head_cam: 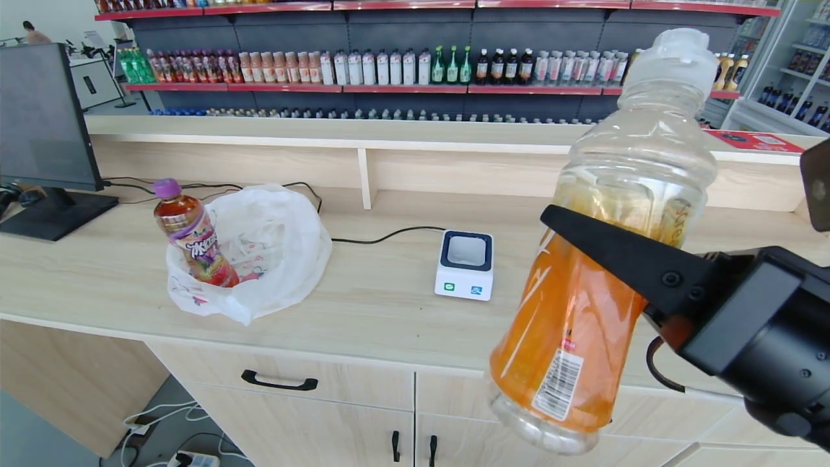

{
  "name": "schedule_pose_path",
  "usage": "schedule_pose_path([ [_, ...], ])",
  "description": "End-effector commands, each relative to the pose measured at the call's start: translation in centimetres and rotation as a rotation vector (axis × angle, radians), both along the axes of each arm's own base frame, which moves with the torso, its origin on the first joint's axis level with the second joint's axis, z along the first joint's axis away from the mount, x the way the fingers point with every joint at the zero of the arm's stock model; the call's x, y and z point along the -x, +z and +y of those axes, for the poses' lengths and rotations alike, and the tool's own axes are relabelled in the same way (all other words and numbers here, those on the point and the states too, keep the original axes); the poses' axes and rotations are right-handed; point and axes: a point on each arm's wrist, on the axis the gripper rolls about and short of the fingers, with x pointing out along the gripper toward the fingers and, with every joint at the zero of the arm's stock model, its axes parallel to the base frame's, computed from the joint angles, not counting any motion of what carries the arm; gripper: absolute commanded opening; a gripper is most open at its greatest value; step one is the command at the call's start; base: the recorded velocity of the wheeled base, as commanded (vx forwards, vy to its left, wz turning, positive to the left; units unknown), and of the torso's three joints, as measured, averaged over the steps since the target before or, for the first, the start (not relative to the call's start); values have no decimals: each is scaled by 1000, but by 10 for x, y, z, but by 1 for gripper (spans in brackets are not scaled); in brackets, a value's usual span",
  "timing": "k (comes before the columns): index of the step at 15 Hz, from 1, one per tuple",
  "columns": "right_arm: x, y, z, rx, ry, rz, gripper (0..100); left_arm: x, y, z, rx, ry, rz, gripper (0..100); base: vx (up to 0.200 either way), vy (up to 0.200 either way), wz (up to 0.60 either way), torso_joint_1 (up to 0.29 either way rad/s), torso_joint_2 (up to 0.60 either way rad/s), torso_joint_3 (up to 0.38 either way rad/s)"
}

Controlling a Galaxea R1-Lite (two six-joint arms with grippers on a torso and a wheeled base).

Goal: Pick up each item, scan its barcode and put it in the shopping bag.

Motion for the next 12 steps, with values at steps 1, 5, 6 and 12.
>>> schedule_pose_path([
  [1,1,8,-18,28,-80,-94,0,0,0,0,1,1,0,100,0,0,0,0,0,0],
  [5,15,12,-44,119,-200,-238,0,0,0,0,1,1,0,100,0,0,0,0,0,0],
  [6,18,6,-51,151,-228,-252,0,0,0,0,1,1,0,100,0,0,0,0,0,0],
  [12,25,-39,-91,408,-432,-275,0,0,0,0,1,1,0,100,0,0,0,0,0,0],
])
